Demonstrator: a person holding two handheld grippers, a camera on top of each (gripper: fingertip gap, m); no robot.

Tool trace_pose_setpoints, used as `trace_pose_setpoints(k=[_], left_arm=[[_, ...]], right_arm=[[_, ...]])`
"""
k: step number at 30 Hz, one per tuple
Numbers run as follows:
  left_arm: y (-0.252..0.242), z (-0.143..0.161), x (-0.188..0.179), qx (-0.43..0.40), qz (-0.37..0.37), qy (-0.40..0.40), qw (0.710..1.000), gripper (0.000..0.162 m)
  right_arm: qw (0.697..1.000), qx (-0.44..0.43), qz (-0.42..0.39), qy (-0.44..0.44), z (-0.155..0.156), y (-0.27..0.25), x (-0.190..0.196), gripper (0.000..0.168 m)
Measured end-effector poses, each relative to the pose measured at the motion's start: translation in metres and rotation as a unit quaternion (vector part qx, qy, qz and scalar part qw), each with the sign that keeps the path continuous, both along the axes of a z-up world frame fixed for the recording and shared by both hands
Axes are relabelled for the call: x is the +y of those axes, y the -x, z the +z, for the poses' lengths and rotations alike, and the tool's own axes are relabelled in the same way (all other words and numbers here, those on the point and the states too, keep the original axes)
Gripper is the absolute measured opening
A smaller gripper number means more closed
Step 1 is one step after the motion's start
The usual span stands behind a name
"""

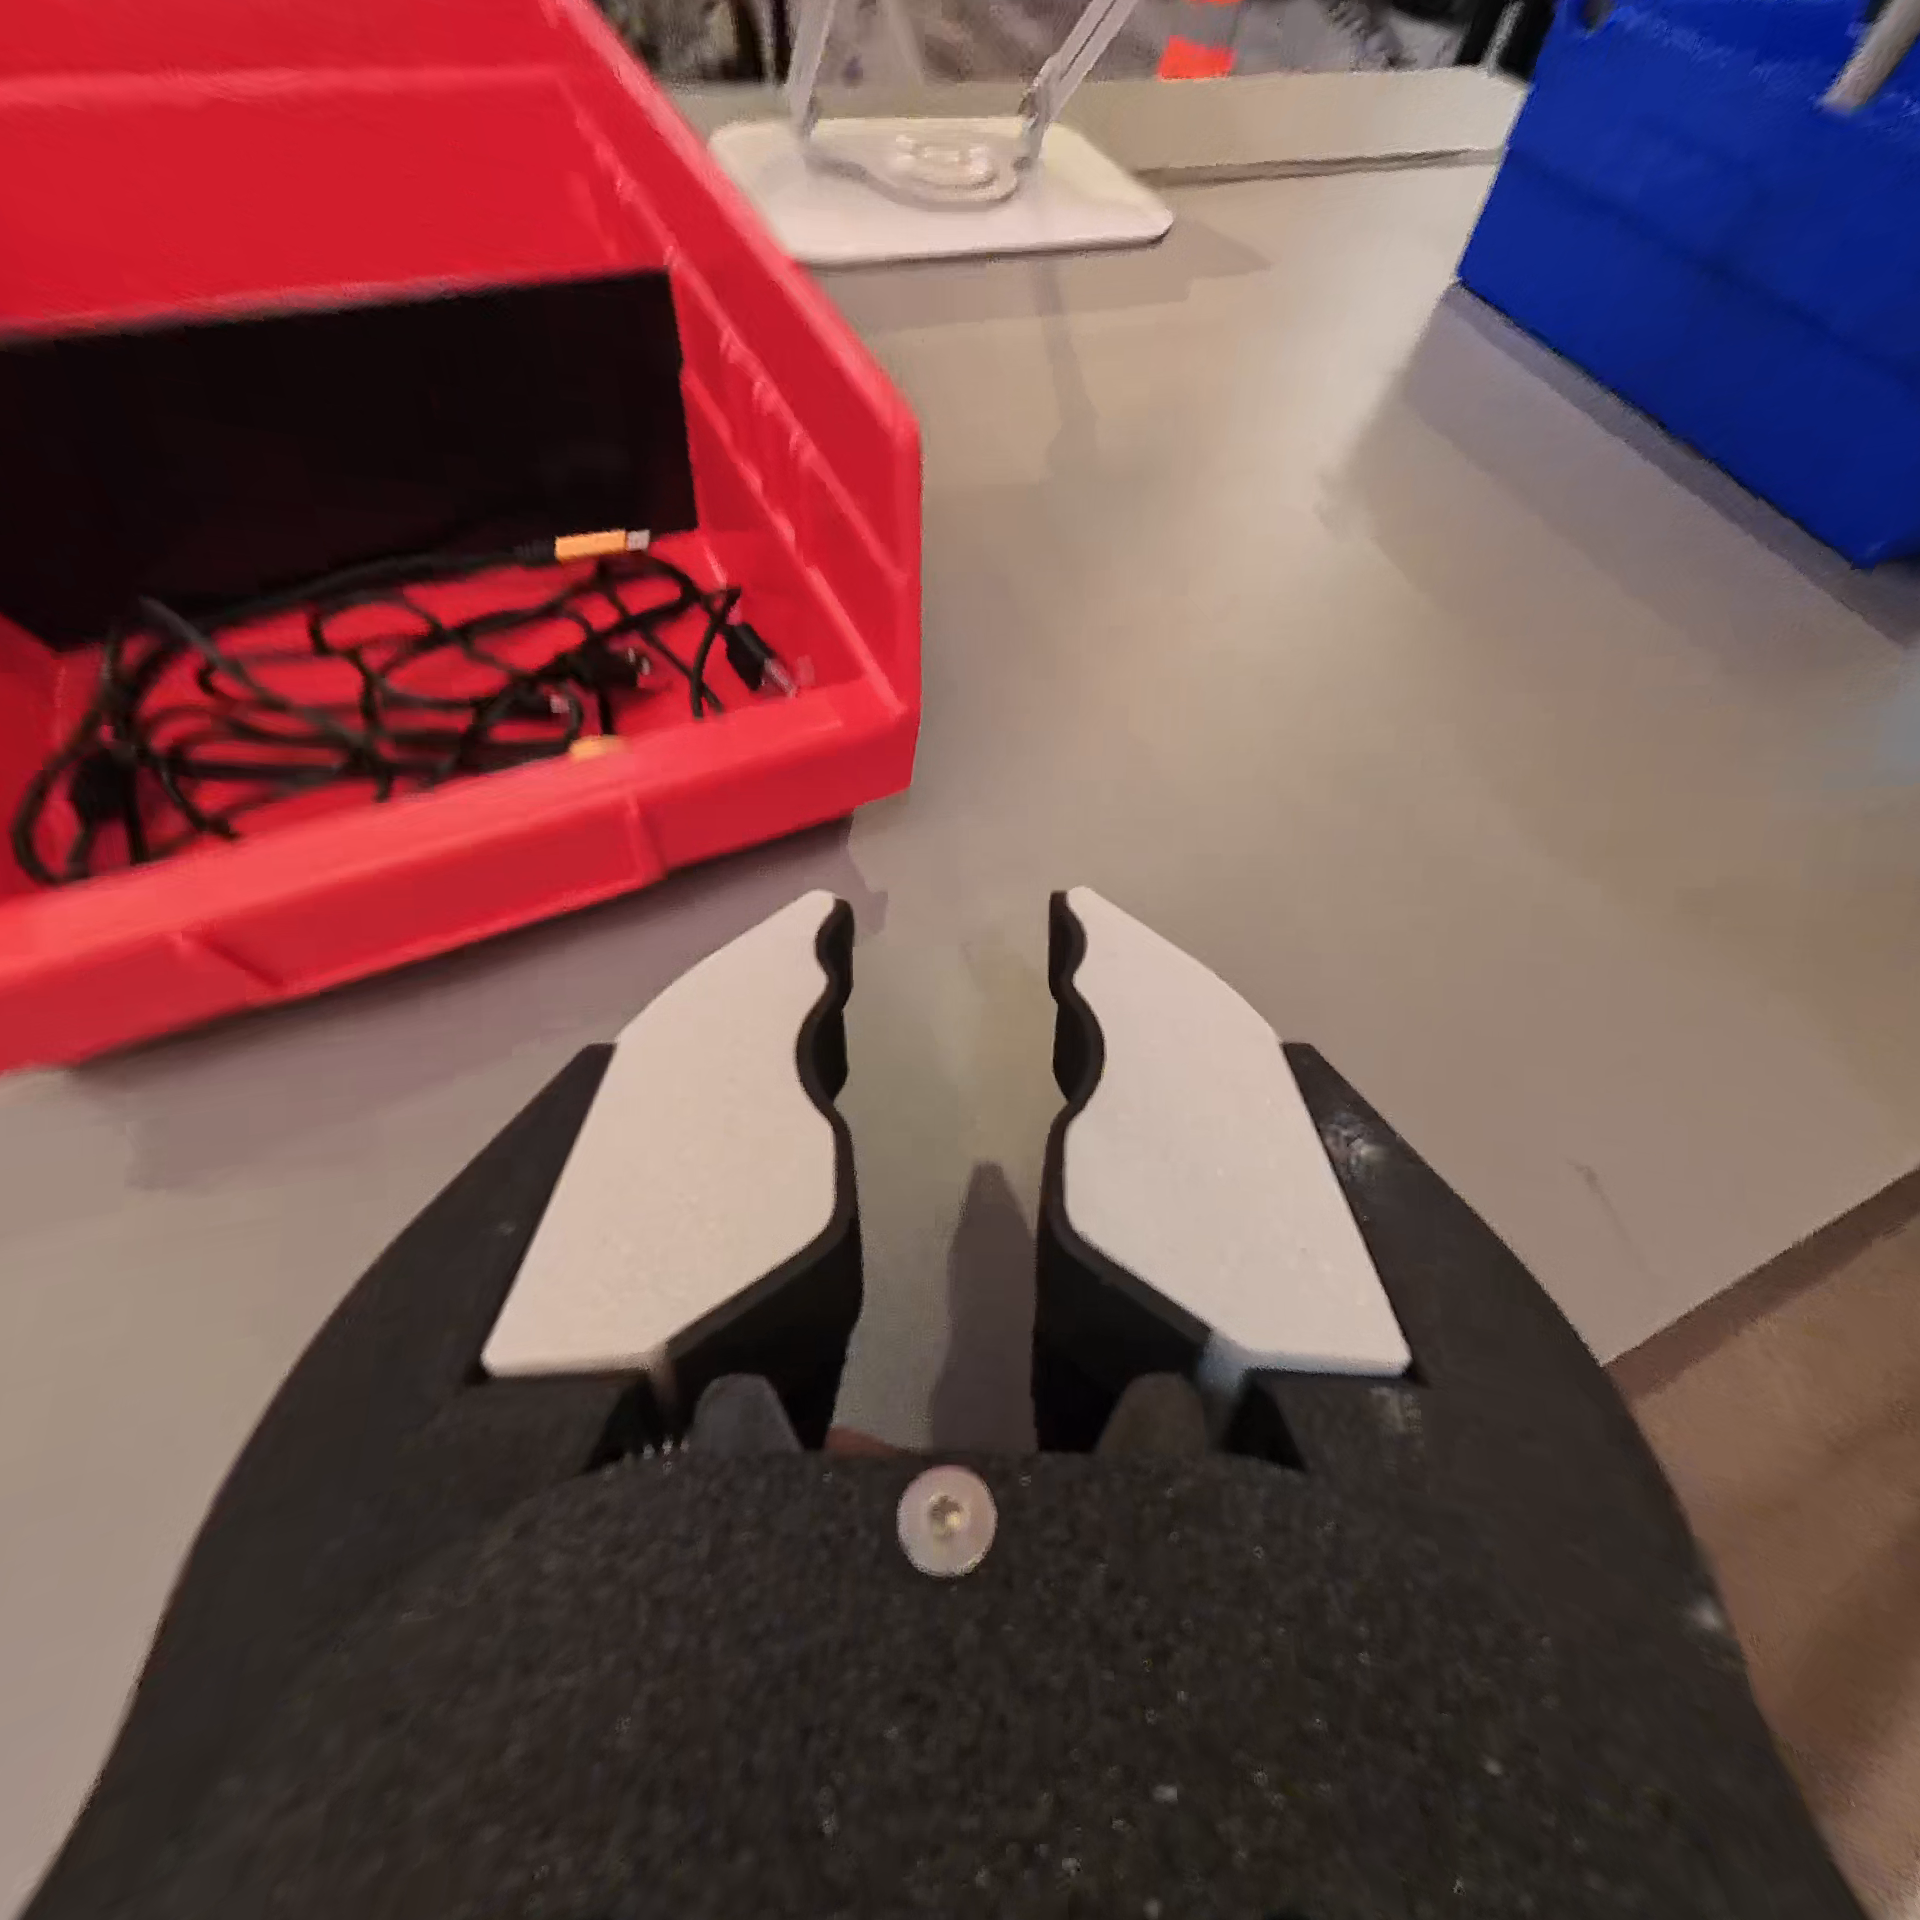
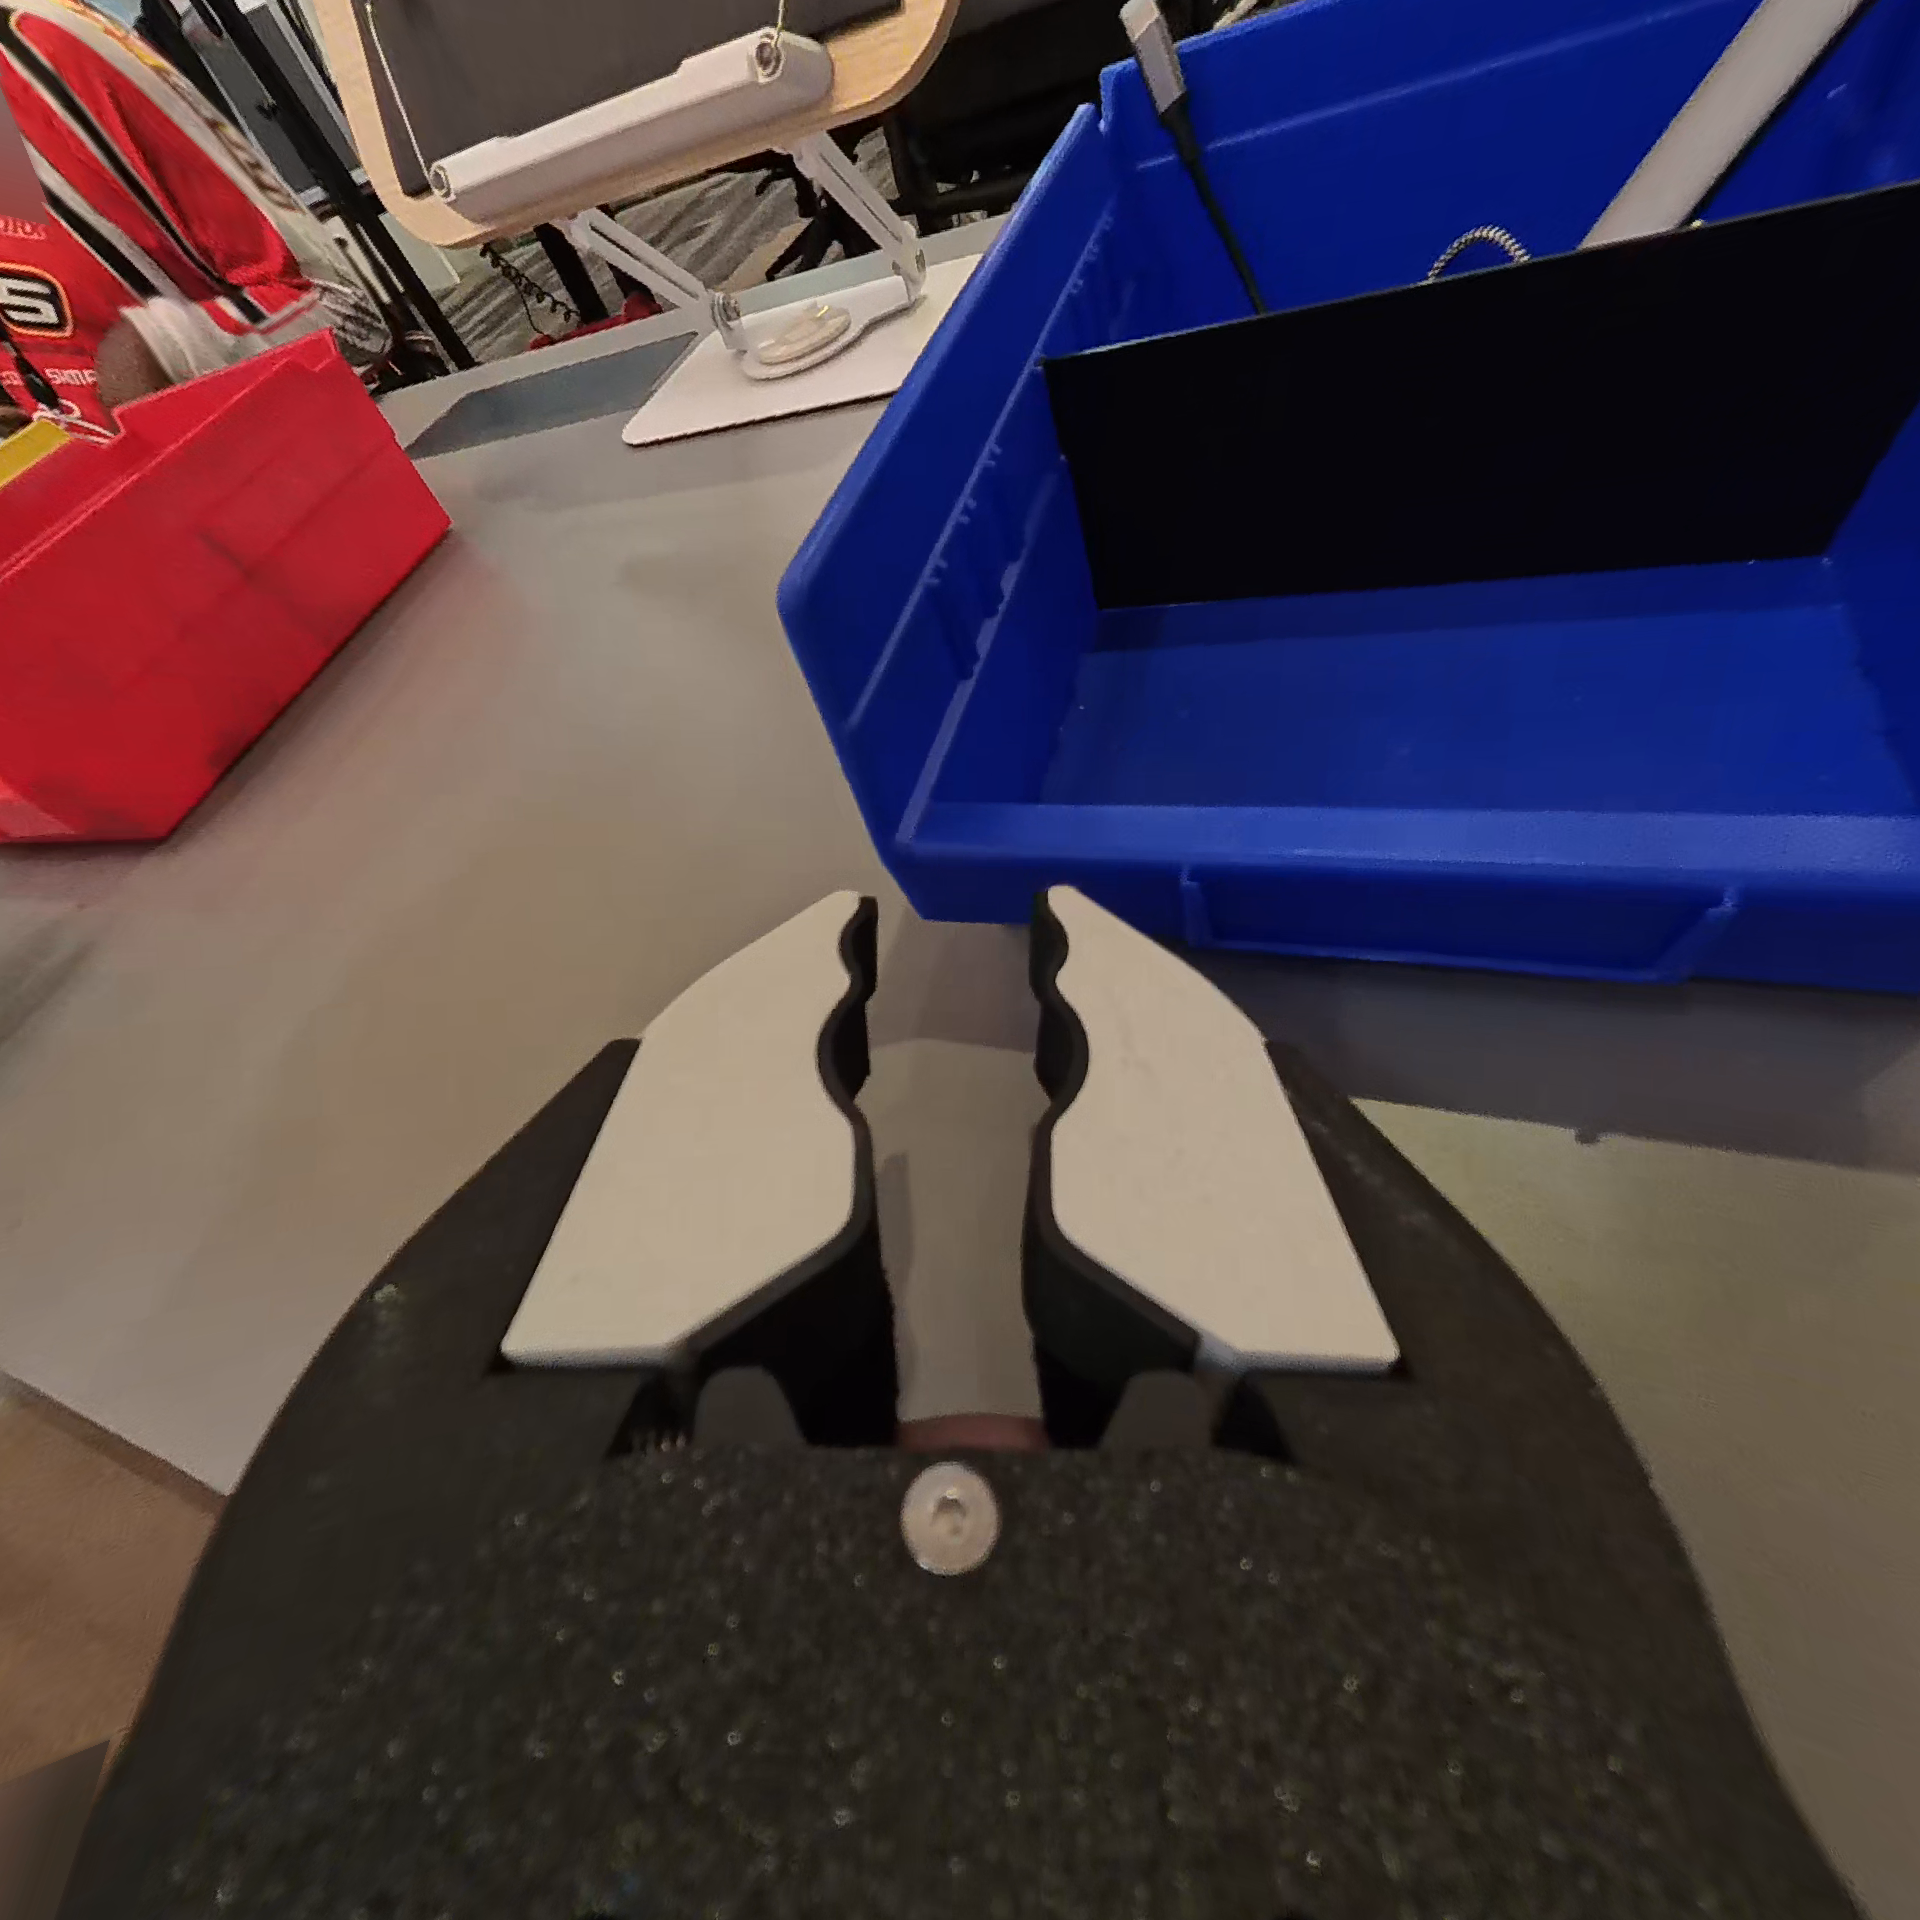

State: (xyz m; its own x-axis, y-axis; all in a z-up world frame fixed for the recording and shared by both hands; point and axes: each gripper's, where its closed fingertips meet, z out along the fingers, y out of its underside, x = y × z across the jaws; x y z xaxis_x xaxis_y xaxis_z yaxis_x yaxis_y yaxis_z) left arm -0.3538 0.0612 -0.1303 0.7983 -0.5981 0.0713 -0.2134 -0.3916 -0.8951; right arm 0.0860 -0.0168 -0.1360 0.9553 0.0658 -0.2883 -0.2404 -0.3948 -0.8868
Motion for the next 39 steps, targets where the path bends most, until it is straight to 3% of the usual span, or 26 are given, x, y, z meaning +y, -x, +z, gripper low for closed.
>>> trace_pose_setpoints(k=[3,6,10,16,20,25,31,36,39], left_arm=[[0.003,0.031,0.015,0.016,-0.062,-0.028,0.998,0.033],[0.014,0.047,0.052,0.122,-0.128,-0.061,0.982,0.033],[0.021,0.04,0.098,0.241,-0.228,-0.046,0.942,0.031],[0.002,0.013,0.165,0.344,-0.284,-0.069,0.892,0.031],[-0.005,-0.015,0.17,0.401,-0.332,-0.082,0.85,0.029],[0.001,-0.036,0.183,0.448,-0.346,-0.083,0.821,0.026],[0.001,-0.05,0.19,0.497,-0.347,-0.127,0.785,0.008],[0.004,-0.049,0.194,0.512,-0.317,-0.153,0.784,0.006],[0.004,-0.03,0.187,0.487,-0.301,-0.184,0.799,0.006]], right_arm=[[1.0,0.015,-0.003,0.004,-0.002,-0.003,0.001,0.027],[0.999,0.034,-0.002,-0.003,0.0,-0.003,0.003,0.027],[0.999,0.05,0.005,-0.004,0.001,0.001,0.004,0.027],[0.999,0.033,-0.001,-0.003,0.001,-0.001,0.006,0.026],[0.999,0.041,-0.007,-0.001,-0.001,-0.004,0.006,0.026],[0.999,0.041,-0.003,0.001,-0.001,-0.002,0.007,0.026],[0.999,0.032,0.011,0.013,-0.004,0.006,0.009,0.025],[0.999,0.041,0.016,0.018,-0.006,0.007,0.009,0.024],[0.998,0.058,0.014,0.014,-0.005,0.005,0.009,0.024]])
